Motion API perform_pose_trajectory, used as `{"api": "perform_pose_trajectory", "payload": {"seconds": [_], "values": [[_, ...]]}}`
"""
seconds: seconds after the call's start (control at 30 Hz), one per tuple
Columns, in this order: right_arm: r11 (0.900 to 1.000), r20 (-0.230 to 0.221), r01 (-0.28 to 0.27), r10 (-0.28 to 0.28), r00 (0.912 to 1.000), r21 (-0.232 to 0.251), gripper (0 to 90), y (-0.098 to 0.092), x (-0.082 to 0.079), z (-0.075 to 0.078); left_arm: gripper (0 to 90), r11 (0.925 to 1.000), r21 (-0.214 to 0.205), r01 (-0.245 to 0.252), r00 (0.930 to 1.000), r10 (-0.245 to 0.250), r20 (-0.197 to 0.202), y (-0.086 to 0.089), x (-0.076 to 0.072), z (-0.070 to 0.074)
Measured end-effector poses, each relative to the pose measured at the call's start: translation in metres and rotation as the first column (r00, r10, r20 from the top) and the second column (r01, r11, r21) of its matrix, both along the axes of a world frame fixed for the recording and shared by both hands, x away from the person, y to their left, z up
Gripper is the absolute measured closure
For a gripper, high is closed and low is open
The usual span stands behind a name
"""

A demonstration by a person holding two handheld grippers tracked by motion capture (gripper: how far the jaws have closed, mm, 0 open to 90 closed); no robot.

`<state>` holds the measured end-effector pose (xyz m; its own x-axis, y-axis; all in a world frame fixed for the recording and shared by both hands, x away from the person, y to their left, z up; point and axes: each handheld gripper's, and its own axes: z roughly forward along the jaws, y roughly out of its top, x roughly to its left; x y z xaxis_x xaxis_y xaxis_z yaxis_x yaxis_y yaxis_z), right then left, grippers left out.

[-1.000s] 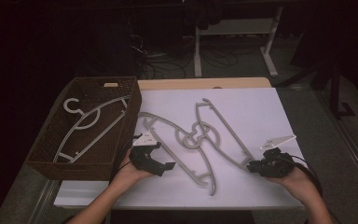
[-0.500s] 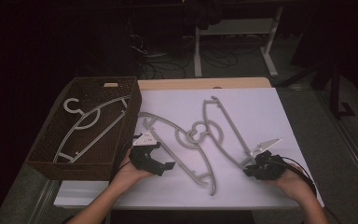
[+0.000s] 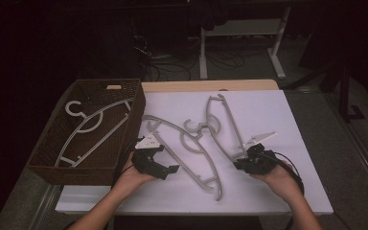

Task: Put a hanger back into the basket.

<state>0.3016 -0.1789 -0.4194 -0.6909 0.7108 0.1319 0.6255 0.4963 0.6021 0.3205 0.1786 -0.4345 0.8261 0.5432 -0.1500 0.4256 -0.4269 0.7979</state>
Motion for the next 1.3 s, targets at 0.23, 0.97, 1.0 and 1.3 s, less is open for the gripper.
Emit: {"api": "perform_pose_trajectory", "payload": {"seconds": [0.23,0.97,1.0,1.3], "values": [[0.9997,0.003,0.021,-0.021,0.9998,0.009,78.2,0.040,0.007,0.008,0.0,1.0000,-0.009,-0.001,1.0000,0.001,0.008,0.001,-0.001,0.003],[0.9950,0.035,-0.085,0.083,0.9959,0.052,62.0,0.108,-0.009,0.007,0.0,0.9999,-0.013,-0.004,0.9999,0.004,0.014,0.001,-0.001,0.005],[0.9950,0.035,-0.085,0.083,0.9959,0.052,62.0,0.108,-0.009,0.007,0.0,0.9999,-0.013,-0.004,0.9999,0.004,0.014,0.001,-0.001,0.005],[0.9987,0.121,-0.010,0.004,0.9927,0.050,77.9,0.071,0.036,0.017,0.0,0.9999,-0.011,-0.002,1.0000,0.002,0.008,0.000,-0.001,0.003]]}}
